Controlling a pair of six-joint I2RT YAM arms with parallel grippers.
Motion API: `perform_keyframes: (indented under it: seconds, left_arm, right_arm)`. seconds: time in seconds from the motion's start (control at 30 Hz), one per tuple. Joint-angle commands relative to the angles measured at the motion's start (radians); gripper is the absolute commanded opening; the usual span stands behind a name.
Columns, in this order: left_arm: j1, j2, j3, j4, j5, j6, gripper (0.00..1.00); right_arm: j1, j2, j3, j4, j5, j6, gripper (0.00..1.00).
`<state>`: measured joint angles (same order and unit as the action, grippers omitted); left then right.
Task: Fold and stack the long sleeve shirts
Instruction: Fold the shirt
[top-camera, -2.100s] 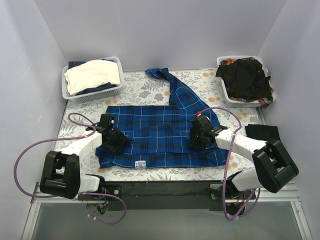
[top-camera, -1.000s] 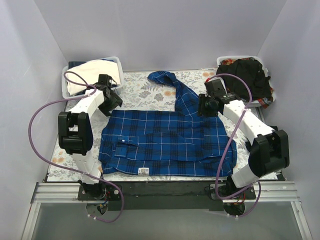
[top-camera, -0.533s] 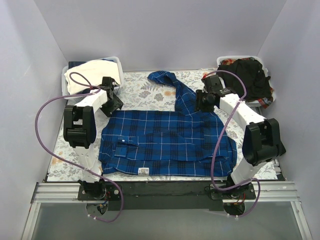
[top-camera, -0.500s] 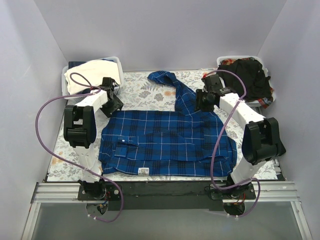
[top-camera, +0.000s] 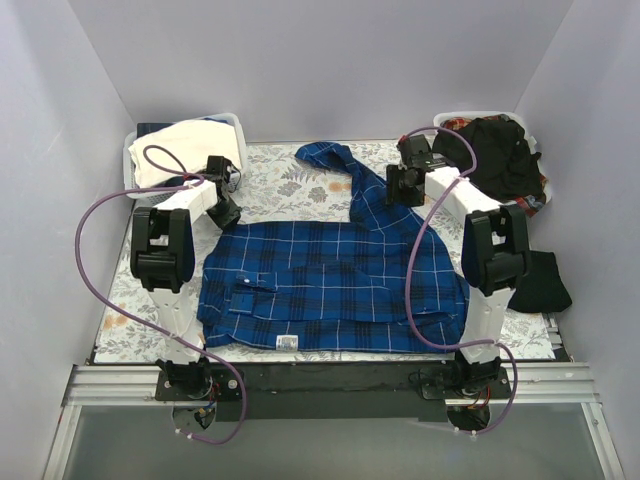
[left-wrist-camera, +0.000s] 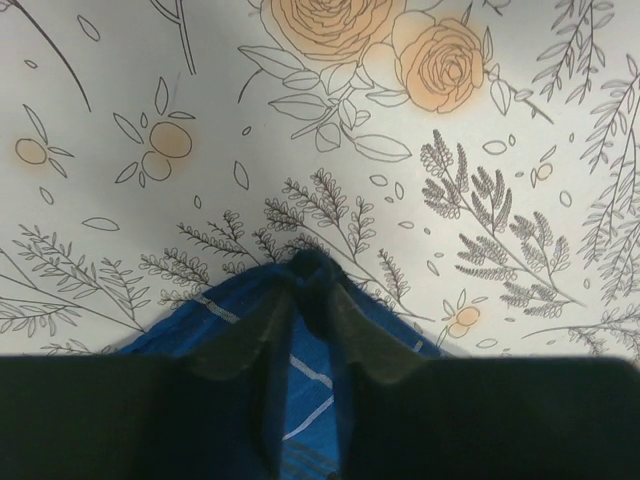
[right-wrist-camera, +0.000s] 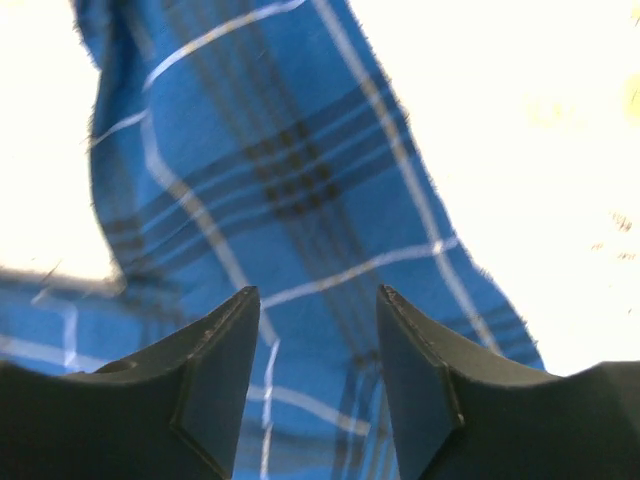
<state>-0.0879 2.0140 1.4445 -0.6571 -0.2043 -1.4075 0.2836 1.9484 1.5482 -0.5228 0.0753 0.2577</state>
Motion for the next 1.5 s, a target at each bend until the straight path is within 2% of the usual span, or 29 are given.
perform_keyframes:
  seconds: [0.0, 0.03, 0.1, 0.27, 0.43, 0.53, 0.57, 0.6, 0.83, 1.03, 1.47]
  left_arm:
    - [0.004, 0.020, 0.050, -0.027, -0.043, 0.018, 0.12]
    - [0.004, 0.025, 0.054, -0.033, -0.043, 0.019, 0.05]
    - [0.005, 0.029, 0.059, -0.044, -0.053, 0.019, 0.00]
    - [0.004, 0.029, 0.070, -0.065, -0.053, 0.031, 0.00]
    - [0.004, 0.035, 0.086, -0.081, -0.034, 0.036, 0.00]
    - [0.004, 0.038, 0.096, -0.085, -0.021, 0.033, 0.00]
    - [0.005, 0.038, 0.097, -0.084, -0.017, 0.033, 0.00]
    - [0.004, 0.038, 0.105, -0.087, -0.015, 0.033, 0.00]
    - [0.005, 0.035, 0.145, -0.105, 0.005, 0.038, 0.00]
    - [0.013, -0.011, 0.137, -0.115, 0.005, 0.038, 0.00]
    - [0.016, -0.127, 0.028, -0.104, 0.019, 0.027, 0.00]
  right_arm:
    - [-0.018, 0.105, 0.121, 0.015, 0.104, -0.044, 0.61]
    - [-0.021, 0.127, 0.168, 0.015, 0.110, -0.048, 0.61]
    - [-0.029, 0.191, 0.211, 0.015, 0.132, -0.057, 0.62]
    - [-0.041, 0.328, 0.355, 0.010, 0.138, -0.060, 0.62]
    - [-0.047, 0.399, 0.415, -0.011, 0.104, -0.060, 0.59]
    - [-0.049, 0.391, 0.394, -0.016, 0.063, -0.054, 0.31]
    - [-0.047, 0.376, 0.388, -0.016, 0.057, -0.052, 0.08]
    - [-0.047, 0.368, 0.379, -0.016, 0.061, -0.049, 0.01]
    - [-0.052, 0.274, 0.401, -0.028, 0.110, -0.048, 0.01]
    - [-0.055, 0.115, 0.346, -0.031, 0.086, -0.051, 0.01]
    - [-0.055, -0.284, -0.058, -0.031, -0.069, -0.031, 0.01]
